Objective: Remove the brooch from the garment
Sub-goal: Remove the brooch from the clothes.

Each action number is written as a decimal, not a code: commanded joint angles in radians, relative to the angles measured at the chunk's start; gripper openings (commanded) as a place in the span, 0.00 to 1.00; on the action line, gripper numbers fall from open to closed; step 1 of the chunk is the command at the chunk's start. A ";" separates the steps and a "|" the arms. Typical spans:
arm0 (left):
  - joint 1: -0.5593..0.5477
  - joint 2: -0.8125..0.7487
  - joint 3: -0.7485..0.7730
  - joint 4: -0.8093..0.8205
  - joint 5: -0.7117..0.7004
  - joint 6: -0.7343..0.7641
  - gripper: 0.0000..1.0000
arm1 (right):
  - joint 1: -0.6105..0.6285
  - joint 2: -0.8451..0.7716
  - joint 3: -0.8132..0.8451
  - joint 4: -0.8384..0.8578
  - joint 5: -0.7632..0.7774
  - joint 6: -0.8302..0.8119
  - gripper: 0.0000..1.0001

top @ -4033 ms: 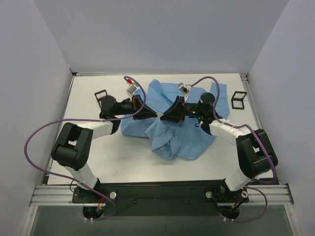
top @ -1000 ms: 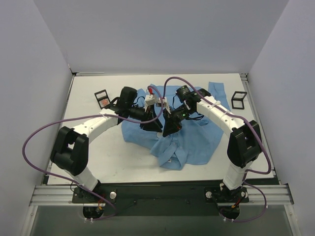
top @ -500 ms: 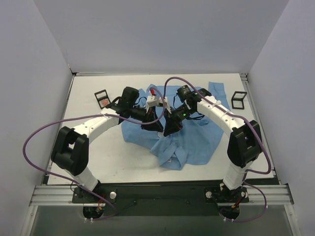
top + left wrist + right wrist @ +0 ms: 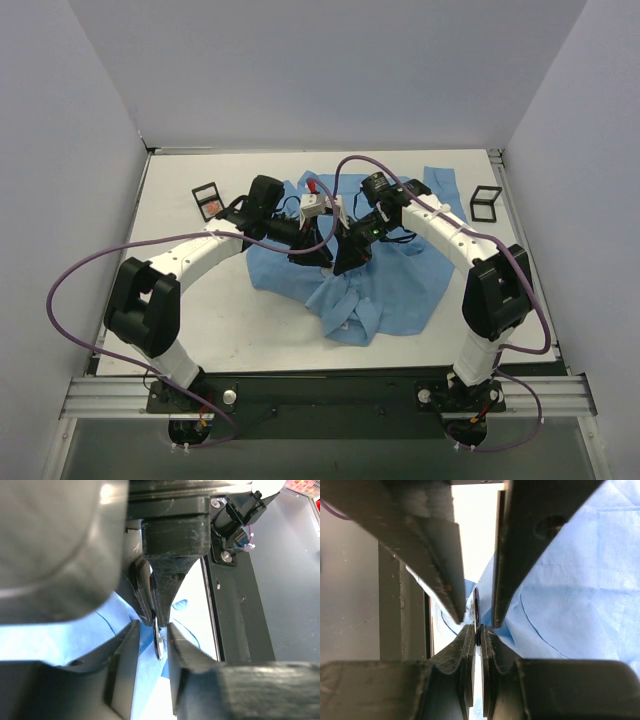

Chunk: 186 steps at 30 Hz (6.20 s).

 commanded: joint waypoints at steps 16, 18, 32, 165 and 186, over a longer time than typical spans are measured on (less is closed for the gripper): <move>0.039 0.006 -0.008 0.072 -0.011 -0.081 0.38 | -0.037 -0.099 -0.045 0.077 -0.118 0.024 0.00; 0.047 0.011 -0.008 0.075 -0.006 -0.087 0.34 | -0.035 -0.099 -0.045 0.083 -0.119 0.030 0.00; 0.053 0.017 -0.019 0.130 0.048 -0.136 0.06 | -0.034 -0.082 -0.039 0.083 -0.122 0.035 0.00; 0.110 -0.034 -0.510 1.970 -0.133 -1.326 0.00 | -0.129 -0.231 -0.399 0.890 -0.345 0.543 0.00; 0.144 -0.072 -0.424 1.820 0.020 -1.261 0.67 | -0.055 -0.134 -0.120 0.213 -0.184 0.109 0.00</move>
